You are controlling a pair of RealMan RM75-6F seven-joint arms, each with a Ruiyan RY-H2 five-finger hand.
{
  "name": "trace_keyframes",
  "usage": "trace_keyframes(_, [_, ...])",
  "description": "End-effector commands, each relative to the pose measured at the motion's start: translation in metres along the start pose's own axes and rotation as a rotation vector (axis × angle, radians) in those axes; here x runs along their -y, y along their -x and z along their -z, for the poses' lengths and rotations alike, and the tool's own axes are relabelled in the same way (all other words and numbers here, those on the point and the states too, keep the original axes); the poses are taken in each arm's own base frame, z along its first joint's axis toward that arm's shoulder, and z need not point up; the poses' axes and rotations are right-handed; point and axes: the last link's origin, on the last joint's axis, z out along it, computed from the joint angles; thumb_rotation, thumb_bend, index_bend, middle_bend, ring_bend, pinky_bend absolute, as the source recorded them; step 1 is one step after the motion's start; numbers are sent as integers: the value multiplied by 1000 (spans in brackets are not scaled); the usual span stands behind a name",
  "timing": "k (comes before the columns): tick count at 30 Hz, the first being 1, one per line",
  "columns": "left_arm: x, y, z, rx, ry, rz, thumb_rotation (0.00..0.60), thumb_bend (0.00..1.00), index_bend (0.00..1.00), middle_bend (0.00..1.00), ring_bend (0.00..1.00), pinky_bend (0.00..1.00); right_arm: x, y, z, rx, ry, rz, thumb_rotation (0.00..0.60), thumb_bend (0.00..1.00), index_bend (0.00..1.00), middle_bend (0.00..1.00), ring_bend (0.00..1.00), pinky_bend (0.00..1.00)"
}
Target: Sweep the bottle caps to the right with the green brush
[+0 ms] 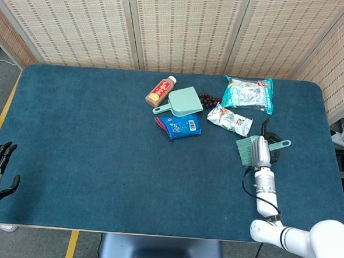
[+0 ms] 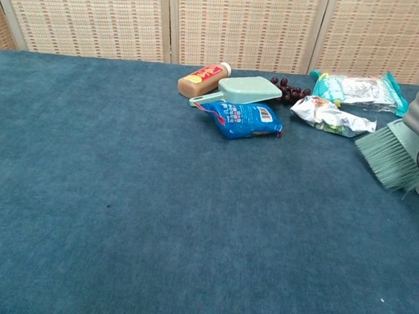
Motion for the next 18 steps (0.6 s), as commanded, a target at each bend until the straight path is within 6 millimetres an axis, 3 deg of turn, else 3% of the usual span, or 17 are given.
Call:
trace_keyframes(1, [-1,0,1,-2,3,-1,600,452,0,0,0,12,-15,-5,41,-73,-115,-421,600,405,964,820,481,56])
trace_keyframes(8, [-4,3,2,4,12,-6,600,452,0,0,0,12,7,5,84,-78,-243,-551,600,405,971,820,481,56])
trace_keyframes(14, [-4,-2,6,-10,14,0,600,453,0,0,0,12,4,21,97,-84,-222,-626,600,405,976,820,481,59])
trace_keyframes(18, [-5,-1,5,-6,15,-2,600,453,0,0,0,12,14,36,102,-36,-248,-626,600,405,976,820,481,59])
